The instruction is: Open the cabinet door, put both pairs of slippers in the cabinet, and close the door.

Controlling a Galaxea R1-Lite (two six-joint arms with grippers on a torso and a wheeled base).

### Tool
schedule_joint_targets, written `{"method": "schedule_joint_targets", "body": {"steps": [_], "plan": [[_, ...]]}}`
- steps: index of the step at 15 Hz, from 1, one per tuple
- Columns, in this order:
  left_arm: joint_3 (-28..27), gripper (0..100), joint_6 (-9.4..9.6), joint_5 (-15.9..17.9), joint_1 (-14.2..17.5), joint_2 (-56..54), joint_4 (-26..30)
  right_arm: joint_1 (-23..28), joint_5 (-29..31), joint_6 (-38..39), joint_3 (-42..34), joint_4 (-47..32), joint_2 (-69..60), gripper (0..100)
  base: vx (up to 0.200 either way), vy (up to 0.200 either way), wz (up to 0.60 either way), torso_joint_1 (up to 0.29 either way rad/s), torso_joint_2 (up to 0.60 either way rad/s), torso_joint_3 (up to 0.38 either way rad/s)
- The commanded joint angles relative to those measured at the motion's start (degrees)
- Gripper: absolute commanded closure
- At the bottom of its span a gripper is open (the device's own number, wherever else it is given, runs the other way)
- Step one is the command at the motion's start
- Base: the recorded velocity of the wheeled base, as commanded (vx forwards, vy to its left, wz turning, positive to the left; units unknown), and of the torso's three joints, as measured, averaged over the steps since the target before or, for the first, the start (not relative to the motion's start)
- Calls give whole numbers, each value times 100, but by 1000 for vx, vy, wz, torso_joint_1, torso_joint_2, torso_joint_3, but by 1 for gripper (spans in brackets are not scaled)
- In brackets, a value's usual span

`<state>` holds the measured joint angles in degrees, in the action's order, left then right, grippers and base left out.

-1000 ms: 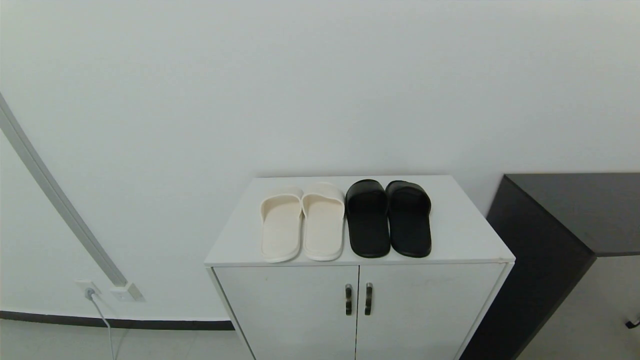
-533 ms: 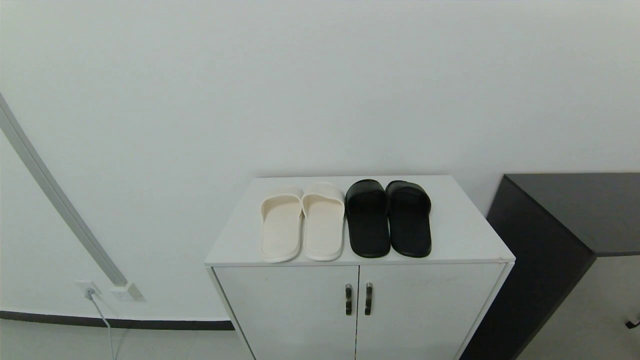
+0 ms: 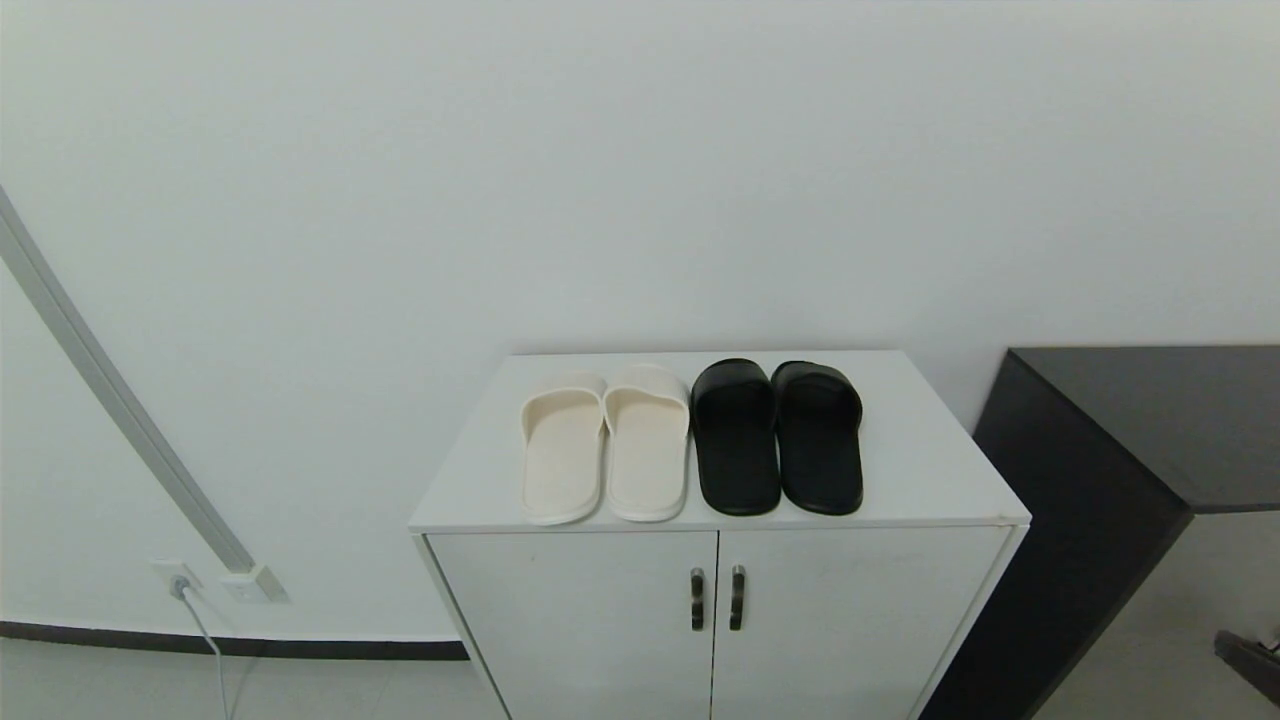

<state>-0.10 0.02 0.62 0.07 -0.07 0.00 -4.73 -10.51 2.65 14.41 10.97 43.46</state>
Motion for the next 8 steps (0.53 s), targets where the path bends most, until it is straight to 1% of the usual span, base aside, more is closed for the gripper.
{"method": "schedule_joint_targets", "body": {"steps": [1, 3, 5, 6, 7, 8], "plan": [[1, 100, -2, -1, 1, 7, 0, -415, 58, 175, 422, 318, 1200, 0, 0, 0, 0, 0, 0, 0], [1, 100, -2, -1, 1, 7, 0, -634, 137, 236, 572, 467, 1481, 0, 0, 0, 0, 0, 0, 0], [10, 100, 6, -1, 1, 7, 0, -1346, 655, 430, 835, 502, 1868, 0, 0, 0, 0, 0, 0, 0], [1, 100, 6, -1, 1, 7, 0, -1803, 963, 702, 967, 590, 2052, 0, 0, 0, 0, 0, 0, 0], [1, 100, 6, -1, 1, 7, 0, -2137, 1341, 852, 1064, 705, 2263, 0, 0, 0, 0, 0, 0, 0], [1, 100, -2, -1, 1, 7, 0, -2331, 1640, 896, 1143, 845, 2457, 0, 0, 0, 0, 0, 0, 0]]}}
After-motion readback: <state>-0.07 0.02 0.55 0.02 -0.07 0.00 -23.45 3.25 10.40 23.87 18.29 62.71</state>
